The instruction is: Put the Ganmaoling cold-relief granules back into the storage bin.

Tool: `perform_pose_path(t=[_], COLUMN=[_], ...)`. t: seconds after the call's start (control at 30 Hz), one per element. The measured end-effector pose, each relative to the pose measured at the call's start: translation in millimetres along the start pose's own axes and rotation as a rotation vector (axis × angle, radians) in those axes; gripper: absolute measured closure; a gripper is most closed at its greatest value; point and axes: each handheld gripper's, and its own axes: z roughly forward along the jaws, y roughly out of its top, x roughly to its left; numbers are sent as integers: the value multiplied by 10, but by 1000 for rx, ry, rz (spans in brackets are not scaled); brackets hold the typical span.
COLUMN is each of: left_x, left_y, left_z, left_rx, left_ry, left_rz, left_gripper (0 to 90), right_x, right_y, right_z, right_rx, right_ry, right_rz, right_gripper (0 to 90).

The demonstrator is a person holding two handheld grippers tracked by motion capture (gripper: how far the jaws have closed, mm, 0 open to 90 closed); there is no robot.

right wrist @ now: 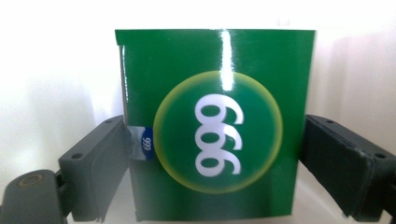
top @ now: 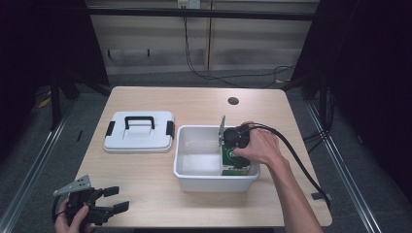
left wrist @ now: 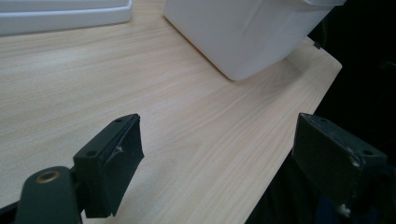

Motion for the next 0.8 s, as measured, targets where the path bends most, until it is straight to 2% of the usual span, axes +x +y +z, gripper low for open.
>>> perform_pose_path(t=[0.03,0.13,0.2,0.6,0.73,0.8], left_x=[0,-3,-1,-3,1,-1], left_y=[0,0,1,-1,-1,0], left_z=[0,-1,-1,-1,1,4], left_rx=[0,-3,-1,-1,0,0], left_ry=[0,0,2,3,2,3], left_rz=[0,-5,-1,0,-1,-1], left_gripper=[160,160,160,160,160,160], right_x=[6,27,44,93,99,96], right_y=[-2,-20,-32,-165,-280,-329], right_z=[-11,-36,-54,-263,-361,-401], right_rx=[1,-8,-6,-130,-192,-241], right_ry=[7,-5,-15,-40,-49,-43], right_rz=[8,-21,-22,6,69,80], right_gripper=[94,88,86,103,120,120])
